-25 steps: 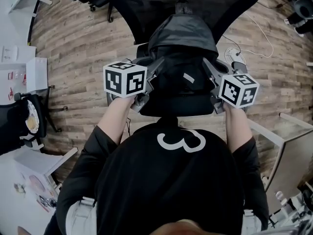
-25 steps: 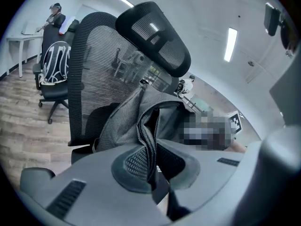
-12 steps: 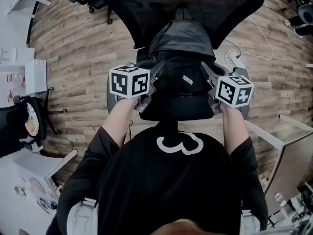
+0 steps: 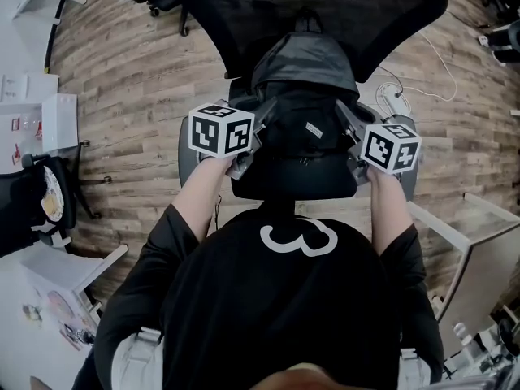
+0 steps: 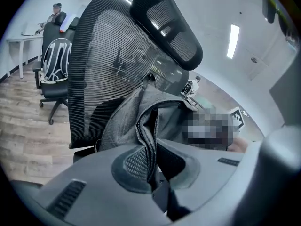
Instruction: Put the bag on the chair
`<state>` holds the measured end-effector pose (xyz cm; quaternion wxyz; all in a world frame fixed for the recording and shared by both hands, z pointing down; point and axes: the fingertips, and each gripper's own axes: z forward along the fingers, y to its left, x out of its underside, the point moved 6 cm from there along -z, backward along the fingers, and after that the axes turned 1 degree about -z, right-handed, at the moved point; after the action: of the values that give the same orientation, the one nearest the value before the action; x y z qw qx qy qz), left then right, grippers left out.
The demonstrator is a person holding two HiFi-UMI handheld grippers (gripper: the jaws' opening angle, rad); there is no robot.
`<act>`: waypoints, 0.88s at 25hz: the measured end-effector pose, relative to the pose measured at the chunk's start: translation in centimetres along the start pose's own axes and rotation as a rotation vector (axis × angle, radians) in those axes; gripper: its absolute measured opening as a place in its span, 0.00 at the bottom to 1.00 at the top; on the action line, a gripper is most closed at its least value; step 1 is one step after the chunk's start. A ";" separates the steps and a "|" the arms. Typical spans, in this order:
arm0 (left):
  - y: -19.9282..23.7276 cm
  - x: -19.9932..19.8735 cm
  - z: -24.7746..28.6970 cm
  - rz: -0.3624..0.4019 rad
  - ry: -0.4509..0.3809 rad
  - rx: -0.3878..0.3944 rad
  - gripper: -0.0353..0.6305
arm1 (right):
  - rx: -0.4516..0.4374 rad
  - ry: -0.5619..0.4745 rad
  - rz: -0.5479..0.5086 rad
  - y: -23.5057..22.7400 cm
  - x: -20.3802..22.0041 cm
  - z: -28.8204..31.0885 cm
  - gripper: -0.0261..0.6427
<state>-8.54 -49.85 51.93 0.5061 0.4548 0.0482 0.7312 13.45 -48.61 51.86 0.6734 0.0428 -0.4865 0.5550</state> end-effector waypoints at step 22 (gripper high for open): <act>1.1 0.6 1.2 0.114 -0.018 -0.016 0.12 | -0.035 -0.027 0.024 -1.0 0.8 1.1 0.09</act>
<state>-8.43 -50.36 53.59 0.4675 0.4593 0.0118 0.7552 13.56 -49.06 53.50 0.6607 0.0324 -0.5056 0.5539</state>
